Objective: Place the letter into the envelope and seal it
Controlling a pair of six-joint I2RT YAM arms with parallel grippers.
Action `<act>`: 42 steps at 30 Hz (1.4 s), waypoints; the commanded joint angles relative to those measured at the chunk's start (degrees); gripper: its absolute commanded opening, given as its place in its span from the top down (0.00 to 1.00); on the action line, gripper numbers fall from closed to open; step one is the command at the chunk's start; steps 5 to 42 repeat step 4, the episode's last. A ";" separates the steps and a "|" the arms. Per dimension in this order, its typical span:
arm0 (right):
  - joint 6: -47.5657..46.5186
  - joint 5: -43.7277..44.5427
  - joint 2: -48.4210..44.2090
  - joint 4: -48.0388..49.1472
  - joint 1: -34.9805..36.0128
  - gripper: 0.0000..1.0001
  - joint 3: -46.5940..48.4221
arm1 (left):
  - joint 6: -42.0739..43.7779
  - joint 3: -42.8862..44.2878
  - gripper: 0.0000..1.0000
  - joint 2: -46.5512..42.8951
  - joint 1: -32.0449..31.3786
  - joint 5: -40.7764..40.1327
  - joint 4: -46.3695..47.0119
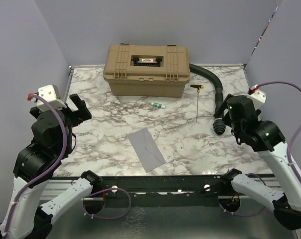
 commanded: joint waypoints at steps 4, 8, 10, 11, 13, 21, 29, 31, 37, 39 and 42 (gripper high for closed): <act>-1.87 5.80 -2.99 -7.85 -0.18 0.11 4.63 | 2.42 2.98 0.01 0.28 0.28 -0.07 -0.85; -1.87 5.80 -2.99 -7.85 -0.18 0.11 4.63 | 2.42 2.98 0.01 0.28 0.28 -0.07 -0.85; -1.87 5.80 -2.99 -7.85 -0.18 0.11 4.63 | 2.42 2.98 0.01 0.28 0.28 -0.07 -0.85; -1.87 5.80 -2.99 -7.85 -0.18 0.11 4.63 | 2.42 2.98 0.01 0.28 0.28 -0.07 -0.85; -1.87 5.80 -2.99 -7.85 -0.18 0.11 4.63 | 2.42 2.98 0.01 0.28 0.28 -0.07 -0.85; -1.87 5.80 -2.99 -7.85 -0.18 0.11 4.63 | 2.42 2.98 0.01 0.28 0.28 -0.07 -0.85; -1.87 5.80 -2.99 -7.85 -0.18 0.11 4.63 | 2.42 2.98 0.01 0.28 0.28 -0.07 -0.85; -1.87 5.80 -2.99 -7.85 -0.18 0.11 4.63 | 2.42 2.98 0.01 0.28 0.28 -0.07 -0.85; -1.87 5.80 -2.99 -7.85 -0.18 0.11 4.63 | 2.42 2.98 0.01 0.28 0.28 -0.07 -0.85; -1.87 5.80 -2.99 -7.85 -0.18 0.11 4.63 | 2.42 2.98 0.01 0.28 0.28 -0.07 -0.85; -1.87 5.80 -2.99 -7.85 -0.18 0.11 4.63 | 2.42 2.98 0.01 0.28 0.28 -0.07 -0.85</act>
